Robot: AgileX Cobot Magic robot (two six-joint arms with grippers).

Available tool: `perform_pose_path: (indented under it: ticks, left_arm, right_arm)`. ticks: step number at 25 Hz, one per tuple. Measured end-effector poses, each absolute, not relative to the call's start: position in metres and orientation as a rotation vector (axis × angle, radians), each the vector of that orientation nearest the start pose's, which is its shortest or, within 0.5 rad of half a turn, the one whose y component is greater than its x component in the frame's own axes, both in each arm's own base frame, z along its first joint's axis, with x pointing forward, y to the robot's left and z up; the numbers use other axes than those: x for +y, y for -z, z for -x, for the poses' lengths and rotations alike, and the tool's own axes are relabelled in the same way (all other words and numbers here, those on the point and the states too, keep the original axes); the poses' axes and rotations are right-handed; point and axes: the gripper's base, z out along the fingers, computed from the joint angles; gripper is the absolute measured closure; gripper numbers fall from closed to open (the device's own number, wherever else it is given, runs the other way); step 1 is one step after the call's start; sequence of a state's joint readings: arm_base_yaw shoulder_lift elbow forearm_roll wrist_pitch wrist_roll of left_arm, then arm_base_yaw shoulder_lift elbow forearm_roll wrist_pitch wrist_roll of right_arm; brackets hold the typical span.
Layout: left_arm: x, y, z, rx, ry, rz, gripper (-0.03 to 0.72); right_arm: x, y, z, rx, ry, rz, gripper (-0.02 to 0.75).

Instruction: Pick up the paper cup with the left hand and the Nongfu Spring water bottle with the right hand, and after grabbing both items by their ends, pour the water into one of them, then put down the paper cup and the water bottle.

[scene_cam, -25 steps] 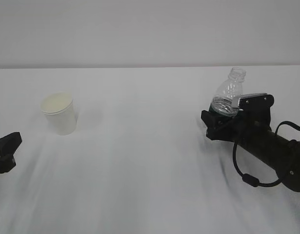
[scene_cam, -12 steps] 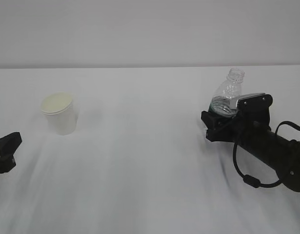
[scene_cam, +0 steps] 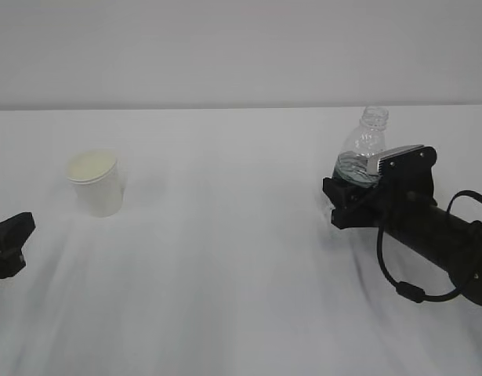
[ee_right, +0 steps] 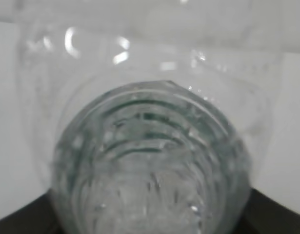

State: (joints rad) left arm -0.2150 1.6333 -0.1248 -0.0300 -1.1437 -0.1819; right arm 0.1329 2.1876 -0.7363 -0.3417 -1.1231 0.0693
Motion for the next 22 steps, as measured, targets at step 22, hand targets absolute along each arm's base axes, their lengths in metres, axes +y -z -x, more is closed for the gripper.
perform_pose_path:
  ticks: [22]
  left_arm:
    - [-0.046, -0.138, -0.220, 1.807, 0.242, -0.050, 0.276]
  right_arm:
    - [0.064, -0.116, -0.284, 1.765, -0.262, 0.448, 0.307]
